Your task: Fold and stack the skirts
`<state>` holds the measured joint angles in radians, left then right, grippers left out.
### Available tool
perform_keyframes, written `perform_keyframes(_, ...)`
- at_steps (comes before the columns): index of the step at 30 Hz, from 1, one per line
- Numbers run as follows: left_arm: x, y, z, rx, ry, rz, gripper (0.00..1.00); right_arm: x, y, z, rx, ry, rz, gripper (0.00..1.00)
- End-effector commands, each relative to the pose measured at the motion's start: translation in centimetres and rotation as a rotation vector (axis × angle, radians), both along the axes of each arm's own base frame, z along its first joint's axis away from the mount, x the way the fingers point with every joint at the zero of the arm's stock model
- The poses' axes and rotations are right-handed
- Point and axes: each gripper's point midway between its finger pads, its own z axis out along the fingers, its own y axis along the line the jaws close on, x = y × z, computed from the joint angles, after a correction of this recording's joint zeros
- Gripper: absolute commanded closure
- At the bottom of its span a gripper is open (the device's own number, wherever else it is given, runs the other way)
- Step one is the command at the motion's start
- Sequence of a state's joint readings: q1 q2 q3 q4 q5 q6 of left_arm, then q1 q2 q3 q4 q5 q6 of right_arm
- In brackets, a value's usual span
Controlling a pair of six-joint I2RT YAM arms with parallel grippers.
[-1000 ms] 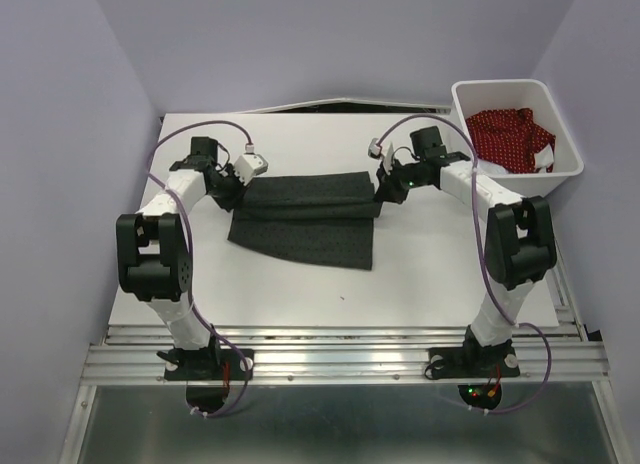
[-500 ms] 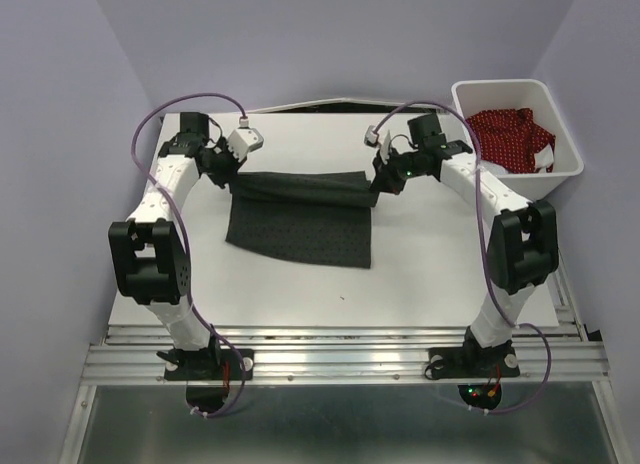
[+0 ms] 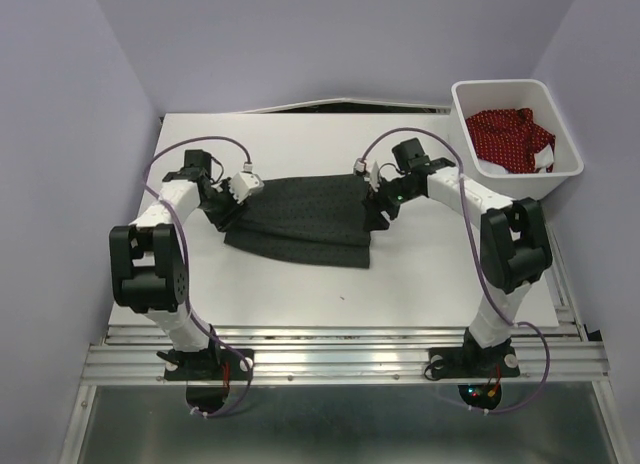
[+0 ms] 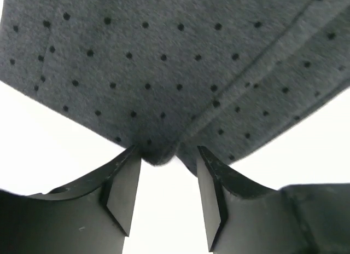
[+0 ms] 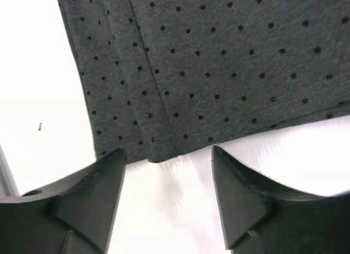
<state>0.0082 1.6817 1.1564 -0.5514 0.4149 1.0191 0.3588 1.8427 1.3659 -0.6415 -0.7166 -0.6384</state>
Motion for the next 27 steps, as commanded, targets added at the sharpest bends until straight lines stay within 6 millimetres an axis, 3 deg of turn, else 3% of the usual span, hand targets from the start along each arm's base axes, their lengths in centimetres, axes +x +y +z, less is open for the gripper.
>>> perform_keyframes(1, 0.1, -0.9, 6.1, -0.059, -0.179, -0.075, 0.35, -0.5, 0.4, 3.8, 0.064, -0.021, -0.042, 0.19)
perform_keyframes(2, -0.1, -1.4, 7.6, -0.084, -0.214, -0.091, 0.32, -0.3, 0.5, 4.7, 0.079, -0.038, -0.063, 0.15)
perform_keyframes(4, -1.0, -1.9, 8.6, -0.106, -0.207, -0.110, 0.29, -0.9, 0.5, 6.5, 0.114, -0.041, -0.114, 0.15)
perform_keyframes(7, -1.2, -2.3, 9.1, -0.128, -0.198, -0.109, 0.29, -2.8, 0.9, 6.2, 0.115, -0.022, -0.143, 0.20)
perform_keyframes(10, -0.4, -2.3, 8.4, -0.129, -0.202, -0.078, 0.29, -3.9, 1.7, 3.0, 0.011, -0.024, -0.169, 0.23)
perform_keyframes(13, 0.7, -2.5, 6.6, -0.136, -0.158, -0.038, 0.32, -2.4, 1.9, 1.7, -0.018, -0.084, -0.216, 0.25)
perform_keyframes(14, 1.4, -2.9, 7.2, -0.165, -0.159, -0.025, 0.33, -1.5, 2.1, 1.2, -0.028, -0.096, -0.228, 0.26)
perform_keyframes(16, 2.3, -3.2, 6.6, -0.190, -0.127, 0.000, 0.39, -0.4, 2.5, 1.0, -0.034, -0.101, -0.236, 0.30)
perform_keyframes(18, 3.1, -4.8, 7.2, -0.217, -0.120, -0.007, 0.41, 1.6, 3.2, 1.2, -0.040, -0.123, -0.244, 0.31)
perform_keyframes(20, 3.6, -5.1, 6.6, -0.212, -0.111, -0.007, 0.40, 2.7, 3.7, 1.0, -0.046, -0.140, -0.218, 0.35)
perform_keyframes(22, 3.6, -5.5, 5.3, -0.183, -0.077, -0.009, 0.41, 2.9, 3.8, 0.3, -0.071, -0.134, -0.175, 0.41)
perform_keyframes(27, 3.2, -5.0, 3.9, -0.150, -0.028, -0.001, 0.39, 0.9, 3.7, -2.3, -0.141, -0.035, -0.065, 0.44)
